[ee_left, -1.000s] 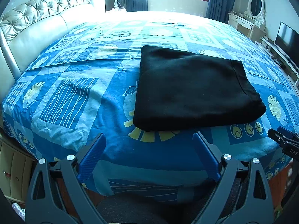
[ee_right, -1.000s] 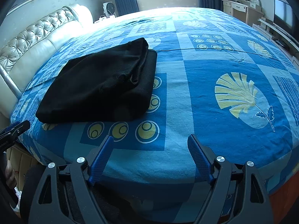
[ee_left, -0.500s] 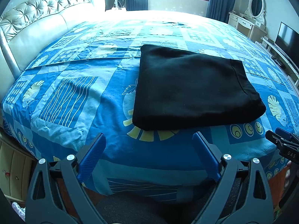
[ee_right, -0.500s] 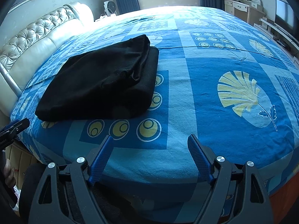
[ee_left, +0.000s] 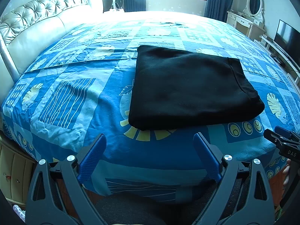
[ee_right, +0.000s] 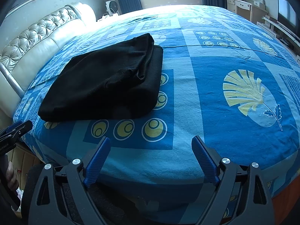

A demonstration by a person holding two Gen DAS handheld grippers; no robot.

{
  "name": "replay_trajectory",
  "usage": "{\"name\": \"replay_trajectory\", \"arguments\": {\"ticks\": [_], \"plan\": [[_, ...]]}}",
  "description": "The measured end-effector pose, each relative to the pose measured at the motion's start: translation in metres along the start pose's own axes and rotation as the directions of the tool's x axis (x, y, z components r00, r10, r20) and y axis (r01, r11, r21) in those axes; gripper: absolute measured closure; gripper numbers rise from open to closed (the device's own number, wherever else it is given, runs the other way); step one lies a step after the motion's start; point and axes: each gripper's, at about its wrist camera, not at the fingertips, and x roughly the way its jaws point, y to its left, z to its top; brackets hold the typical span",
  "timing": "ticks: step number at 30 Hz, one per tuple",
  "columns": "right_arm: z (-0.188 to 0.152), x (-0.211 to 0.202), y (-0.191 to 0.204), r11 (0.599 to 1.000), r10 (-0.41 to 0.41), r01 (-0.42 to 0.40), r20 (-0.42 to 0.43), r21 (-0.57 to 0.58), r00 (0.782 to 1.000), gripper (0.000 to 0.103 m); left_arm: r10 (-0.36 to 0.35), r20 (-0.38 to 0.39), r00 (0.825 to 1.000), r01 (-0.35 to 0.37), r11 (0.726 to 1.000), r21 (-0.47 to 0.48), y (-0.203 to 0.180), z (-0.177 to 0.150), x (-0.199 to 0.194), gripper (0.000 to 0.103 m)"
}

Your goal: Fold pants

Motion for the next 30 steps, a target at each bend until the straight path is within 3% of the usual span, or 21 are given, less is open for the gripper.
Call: {"name": "replay_trajectory", "arguments": {"ticks": [30], "plan": [[-0.0022, -0.0008, 0.0079, 1.0, 0.006, -0.006, 0.002, -0.015, 1.0, 0.016, 0.003, -0.013, 1.0, -0.003, 1.0, 0.017, -0.0075, -0.0035, 0.0008, 0.009]]}}
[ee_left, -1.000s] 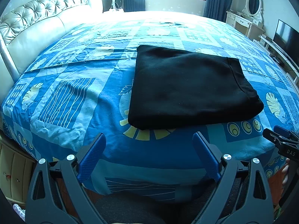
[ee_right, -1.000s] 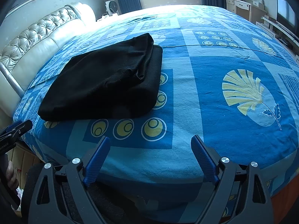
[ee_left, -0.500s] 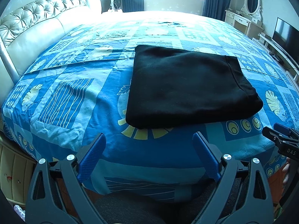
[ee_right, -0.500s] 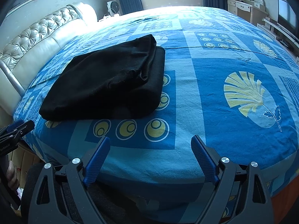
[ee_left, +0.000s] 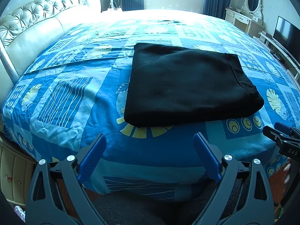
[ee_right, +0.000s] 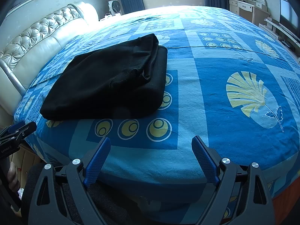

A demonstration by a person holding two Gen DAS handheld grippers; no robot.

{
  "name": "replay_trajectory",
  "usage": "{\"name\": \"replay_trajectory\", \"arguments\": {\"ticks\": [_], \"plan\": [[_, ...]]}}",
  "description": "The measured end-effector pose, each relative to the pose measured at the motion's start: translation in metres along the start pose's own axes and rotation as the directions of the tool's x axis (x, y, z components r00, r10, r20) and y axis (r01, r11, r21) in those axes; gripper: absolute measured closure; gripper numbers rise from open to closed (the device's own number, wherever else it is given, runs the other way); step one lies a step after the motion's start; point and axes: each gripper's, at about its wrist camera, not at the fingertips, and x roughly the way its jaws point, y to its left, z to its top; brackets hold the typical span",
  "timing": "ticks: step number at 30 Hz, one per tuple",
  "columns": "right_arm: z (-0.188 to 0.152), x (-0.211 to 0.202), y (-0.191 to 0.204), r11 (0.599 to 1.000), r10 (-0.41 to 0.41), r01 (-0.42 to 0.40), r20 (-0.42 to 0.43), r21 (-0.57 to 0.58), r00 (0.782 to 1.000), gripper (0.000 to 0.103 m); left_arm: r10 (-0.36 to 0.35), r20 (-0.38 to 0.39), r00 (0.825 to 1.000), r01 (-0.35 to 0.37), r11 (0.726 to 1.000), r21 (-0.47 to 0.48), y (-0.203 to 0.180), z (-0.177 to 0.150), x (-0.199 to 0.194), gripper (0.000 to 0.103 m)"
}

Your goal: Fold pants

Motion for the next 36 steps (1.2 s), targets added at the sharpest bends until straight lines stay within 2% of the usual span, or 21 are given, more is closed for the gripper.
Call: {"name": "replay_trajectory", "arguments": {"ticks": [17, 23, 25, 27, 30, 32, 33, 36], "plan": [[-0.003, 0.004, 0.005, 1.0, 0.009, -0.01, -0.02, -0.02, 1.0, 0.016, 0.002, -0.004, 1.0, -0.002, 1.0, 0.004, -0.002, 0.0, 0.001, 0.005], [-0.004, 0.005, 0.008, 0.999, 0.018, -0.019, -0.027, -0.034, 0.999, 0.016, 0.01, -0.039, 0.999, -0.011, 1.0, -0.018, -0.003, 0.002, 0.003, 0.002], [-0.005, 0.004, 0.009, 0.999, 0.025, -0.025, -0.024, -0.036, 0.999, 0.016, -0.102, -0.034, 0.994, 0.1, 0.994, -0.052, 0.002, 0.002, -0.001, 0.002], [-0.003, 0.002, 0.009, 0.999, 0.047, -0.048, -0.026, -0.019, 0.999, 0.016, -0.188, -0.021, 0.982, 0.185, 0.979, -0.091, 0.008, 0.007, -0.007, 0.002], [0.01, -0.007, 0.009, 0.995, 0.101, -0.101, -0.007, 0.005, 0.995, 0.016, -0.237, 0.031, 0.971, 0.239, 0.963, -0.121, 0.021, 0.026, -0.015, 0.002], [0.028, -0.014, 0.008, 0.992, 0.127, -0.128, 0.031, 0.008, 0.991, 0.016, -0.218, 0.081, 0.973, 0.229, 0.961, -0.155, 0.039, 0.043, -0.011, 0.002], [0.041, -0.015, 0.006, 0.991, 0.133, -0.133, 0.05, 0.0, 0.99, 0.016, -0.19, 0.081, 0.978, 0.201, 0.966, -0.163, 0.048, 0.055, -0.002, 0.002], [0.095, -0.008, -0.004, 0.994, 0.108, -0.106, 0.114, -0.019, 0.988, 0.016, -0.056, 0.03, 0.998, 0.06, 0.986, -0.157, 0.08, 0.097, 0.042, 0.002]]}}
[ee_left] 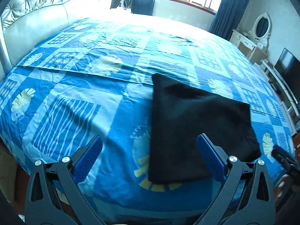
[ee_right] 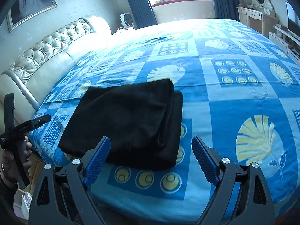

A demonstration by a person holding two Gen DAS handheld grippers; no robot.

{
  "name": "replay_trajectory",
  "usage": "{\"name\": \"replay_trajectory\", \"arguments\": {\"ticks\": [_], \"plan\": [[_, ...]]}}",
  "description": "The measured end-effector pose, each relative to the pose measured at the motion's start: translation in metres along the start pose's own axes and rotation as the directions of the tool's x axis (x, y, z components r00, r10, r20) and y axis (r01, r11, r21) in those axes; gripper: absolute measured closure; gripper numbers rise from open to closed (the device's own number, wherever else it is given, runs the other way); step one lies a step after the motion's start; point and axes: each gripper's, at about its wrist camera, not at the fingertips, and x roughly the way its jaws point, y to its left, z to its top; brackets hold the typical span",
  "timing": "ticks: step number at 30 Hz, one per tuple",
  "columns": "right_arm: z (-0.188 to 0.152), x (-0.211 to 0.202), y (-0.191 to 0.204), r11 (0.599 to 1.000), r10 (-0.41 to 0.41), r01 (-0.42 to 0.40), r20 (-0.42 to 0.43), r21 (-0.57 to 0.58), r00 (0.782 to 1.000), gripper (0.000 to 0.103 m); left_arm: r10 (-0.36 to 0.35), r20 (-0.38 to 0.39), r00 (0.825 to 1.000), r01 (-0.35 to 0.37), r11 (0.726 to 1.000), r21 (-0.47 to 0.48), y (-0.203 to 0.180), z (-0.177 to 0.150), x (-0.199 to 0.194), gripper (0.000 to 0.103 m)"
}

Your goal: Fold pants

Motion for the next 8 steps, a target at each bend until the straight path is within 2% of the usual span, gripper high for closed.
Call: {"name": "replay_trajectory", "arguments": {"ticks": [2, 4, 6, 8], "plan": [[0.042, 0.02, -0.014, 0.999, -0.044, 0.044, 0.033, -0.006, 0.999, 0.015, 0.082, -0.034, 0.996, -0.083, 0.997, -0.003, 0.026, 0.029, 0.039, 0.002], [0.088, 0.049, -0.029, 0.996, -0.086, 0.087, 0.05, -0.015, 0.995, 0.014, 0.119, -0.072, 0.99, -0.12, 0.993, -0.006, 0.056, 0.053, 0.08, 0.002], [0.131, 0.087, -0.045, 0.99, -0.139, 0.14, 0.038, -0.009, 0.99, 0.014, 0.235, -0.1, 0.967, -0.236, 0.972, -0.001, 0.083, 0.067, 0.12, 0.002], [0.167, 0.127, -0.062, 0.984, -0.176, 0.175, 0.017, 0.026, 0.984, 0.014, 0.277, -0.14, 0.95, -0.28, 0.96, 0.003, 0.107, 0.07, 0.152, 0.002]]}}
